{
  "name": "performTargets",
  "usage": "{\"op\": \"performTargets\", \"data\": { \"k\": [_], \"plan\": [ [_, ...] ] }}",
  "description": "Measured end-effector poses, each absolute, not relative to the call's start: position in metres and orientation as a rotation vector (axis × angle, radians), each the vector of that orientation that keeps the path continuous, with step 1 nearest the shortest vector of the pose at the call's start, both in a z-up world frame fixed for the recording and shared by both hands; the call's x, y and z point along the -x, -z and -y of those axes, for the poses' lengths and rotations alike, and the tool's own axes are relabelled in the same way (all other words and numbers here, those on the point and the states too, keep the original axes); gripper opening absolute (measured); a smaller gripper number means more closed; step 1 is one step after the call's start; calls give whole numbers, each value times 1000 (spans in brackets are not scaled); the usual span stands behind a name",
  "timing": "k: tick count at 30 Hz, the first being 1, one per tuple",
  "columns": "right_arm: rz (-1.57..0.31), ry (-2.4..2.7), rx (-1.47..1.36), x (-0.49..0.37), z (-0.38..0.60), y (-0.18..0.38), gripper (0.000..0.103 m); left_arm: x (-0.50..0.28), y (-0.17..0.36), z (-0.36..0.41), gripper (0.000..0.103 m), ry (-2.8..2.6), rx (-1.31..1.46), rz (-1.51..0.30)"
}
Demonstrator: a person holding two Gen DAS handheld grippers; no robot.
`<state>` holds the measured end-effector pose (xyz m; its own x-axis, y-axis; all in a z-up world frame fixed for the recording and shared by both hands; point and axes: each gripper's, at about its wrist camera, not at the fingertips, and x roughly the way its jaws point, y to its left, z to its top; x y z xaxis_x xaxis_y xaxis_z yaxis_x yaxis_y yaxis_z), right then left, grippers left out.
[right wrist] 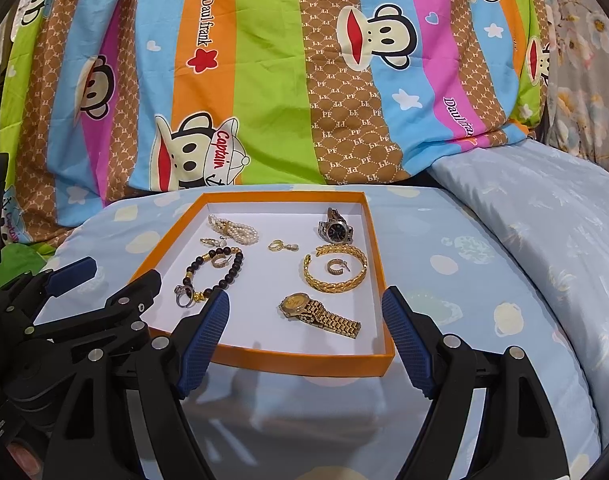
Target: Organize jewelry
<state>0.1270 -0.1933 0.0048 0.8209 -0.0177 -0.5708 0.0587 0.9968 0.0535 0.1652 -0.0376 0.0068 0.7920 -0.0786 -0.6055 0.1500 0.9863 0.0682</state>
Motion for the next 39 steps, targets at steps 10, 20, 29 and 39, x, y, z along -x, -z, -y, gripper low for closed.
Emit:
{"op": "performTargets", "data": {
  "k": [10, 20, 29, 39],
  "plan": [
    [-605, 42, -68, -127, 193, -5, 77, -165, -7, 38, 72, 109, -121, -642],
    [-607, 51, -69, -118, 193, -6, 80, -156, -9, 35, 77, 106, -117, -631],
    [-581, 70, -31, -94, 188, -7, 80, -137, -10, 31, 77, 99, -119, -637],
    [-589, 69, -38, -91, 189, -6, 80, -134, -8, 32, 77, 92, -124, -643]
  ]
}}
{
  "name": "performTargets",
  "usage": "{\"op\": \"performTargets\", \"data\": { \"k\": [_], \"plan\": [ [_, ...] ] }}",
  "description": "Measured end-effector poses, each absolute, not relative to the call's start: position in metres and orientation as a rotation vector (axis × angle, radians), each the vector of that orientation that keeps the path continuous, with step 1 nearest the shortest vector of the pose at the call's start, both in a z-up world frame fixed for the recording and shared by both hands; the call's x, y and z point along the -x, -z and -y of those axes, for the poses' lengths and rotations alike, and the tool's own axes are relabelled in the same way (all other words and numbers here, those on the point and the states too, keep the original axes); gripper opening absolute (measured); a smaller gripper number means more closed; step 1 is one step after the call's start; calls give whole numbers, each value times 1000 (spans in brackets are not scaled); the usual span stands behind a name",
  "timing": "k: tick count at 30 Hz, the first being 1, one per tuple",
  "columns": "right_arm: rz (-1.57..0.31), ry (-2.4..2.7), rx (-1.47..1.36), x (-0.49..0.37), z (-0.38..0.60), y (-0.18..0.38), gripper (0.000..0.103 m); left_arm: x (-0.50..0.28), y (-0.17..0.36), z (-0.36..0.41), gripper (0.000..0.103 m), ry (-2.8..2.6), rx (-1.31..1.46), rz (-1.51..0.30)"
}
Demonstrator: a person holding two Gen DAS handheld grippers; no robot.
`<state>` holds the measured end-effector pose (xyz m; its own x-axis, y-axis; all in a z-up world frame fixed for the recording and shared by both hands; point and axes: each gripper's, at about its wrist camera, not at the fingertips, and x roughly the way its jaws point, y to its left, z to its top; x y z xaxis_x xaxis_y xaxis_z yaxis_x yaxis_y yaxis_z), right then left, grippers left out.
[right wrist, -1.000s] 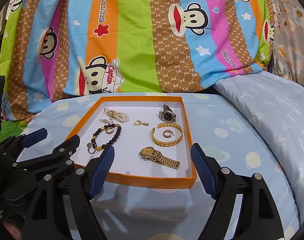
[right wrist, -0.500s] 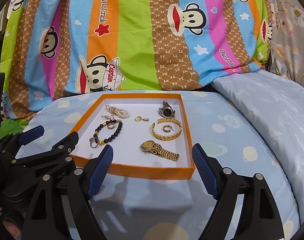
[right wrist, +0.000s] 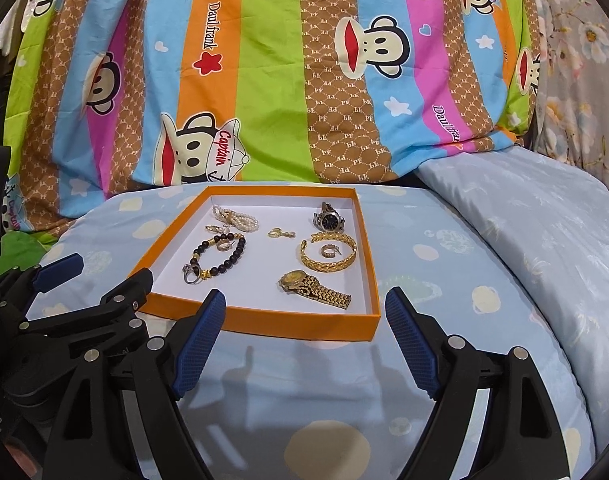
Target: Organize jewelry
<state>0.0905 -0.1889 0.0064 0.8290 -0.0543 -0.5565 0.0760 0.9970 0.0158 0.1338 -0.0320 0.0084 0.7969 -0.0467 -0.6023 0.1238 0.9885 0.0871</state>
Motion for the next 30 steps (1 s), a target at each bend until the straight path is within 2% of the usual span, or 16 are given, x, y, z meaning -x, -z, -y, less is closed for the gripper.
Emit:
{"op": "performTargets", "data": {
  "k": [30],
  "plan": [
    [-602, 69, -42, -95, 189, -5, 81, -136, -6, 34, 79, 73, -144, -655]
  ]
}}
